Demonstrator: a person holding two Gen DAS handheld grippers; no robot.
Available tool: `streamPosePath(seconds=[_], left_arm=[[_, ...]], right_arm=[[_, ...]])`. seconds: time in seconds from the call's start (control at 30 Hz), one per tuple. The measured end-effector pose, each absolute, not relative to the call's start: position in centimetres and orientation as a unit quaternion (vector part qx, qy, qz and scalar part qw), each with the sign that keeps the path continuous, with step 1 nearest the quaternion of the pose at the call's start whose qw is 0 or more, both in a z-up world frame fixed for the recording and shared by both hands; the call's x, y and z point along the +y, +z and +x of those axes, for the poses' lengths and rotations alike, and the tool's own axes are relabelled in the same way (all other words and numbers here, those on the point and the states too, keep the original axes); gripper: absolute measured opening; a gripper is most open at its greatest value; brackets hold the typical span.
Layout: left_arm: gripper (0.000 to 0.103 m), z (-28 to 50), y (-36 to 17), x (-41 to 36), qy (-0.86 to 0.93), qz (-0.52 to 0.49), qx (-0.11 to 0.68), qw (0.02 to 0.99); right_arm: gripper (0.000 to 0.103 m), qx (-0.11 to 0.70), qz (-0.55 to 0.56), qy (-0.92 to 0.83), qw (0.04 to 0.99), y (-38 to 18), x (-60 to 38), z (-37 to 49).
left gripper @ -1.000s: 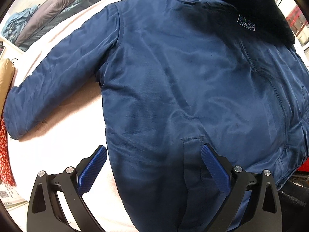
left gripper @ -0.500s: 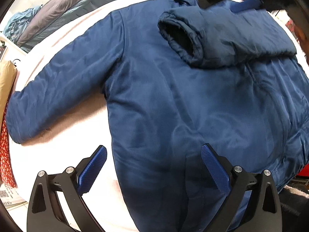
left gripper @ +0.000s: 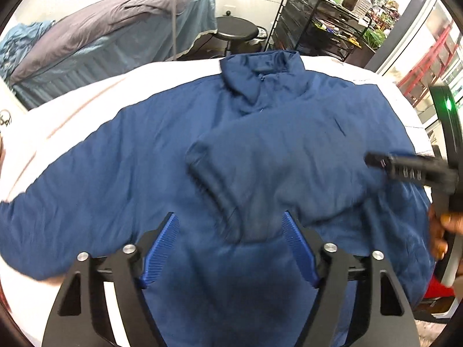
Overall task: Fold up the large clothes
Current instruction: 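Lower the hood onto the jacket back and smooth it with both grippers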
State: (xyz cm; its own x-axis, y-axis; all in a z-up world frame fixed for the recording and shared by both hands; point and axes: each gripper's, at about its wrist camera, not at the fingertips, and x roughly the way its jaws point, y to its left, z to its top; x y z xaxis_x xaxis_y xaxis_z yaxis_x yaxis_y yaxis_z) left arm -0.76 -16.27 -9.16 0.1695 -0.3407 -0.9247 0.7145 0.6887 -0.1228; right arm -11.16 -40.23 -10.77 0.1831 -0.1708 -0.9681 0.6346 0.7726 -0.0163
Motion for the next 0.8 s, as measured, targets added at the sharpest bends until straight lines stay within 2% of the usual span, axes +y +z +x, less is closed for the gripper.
streamPosePath(seconds=[0.3,0.4,0.57,0.7,0.8], left_arm=[[0.072,-0.5,-15.0,-23.5,-0.348,0.254,0.561,0.707],[0.072,-0.6,-17.5,-24.4,-0.333,0.301,0.566,0.691],[0.082,0.2,-19.5,-24.5,-0.323,0.300,0.581,0.685],[0.098,0.9,-20.4,-24.1,-0.297,0.293,0.592,0.690],[0.098,1.5,-21.1,-23.4,-0.288,0.263,0.612,0.688]], right_arm=[[0.075,0.620,0.142,-0.281,0.718,-14.7,-42.0,-12.8],[0.081,0.625,0.118,-0.289,0.716,-15.6,-41.4,-12.5],[0.085,0.628,0.094,-0.305,0.710,-16.6,-40.8,-12.2],[0.088,0.629,0.093,-0.312,0.706,-16.8,-41.1,-11.9],[0.090,0.629,0.093,-0.314,0.705,-17.0,-41.5,-11.9]])
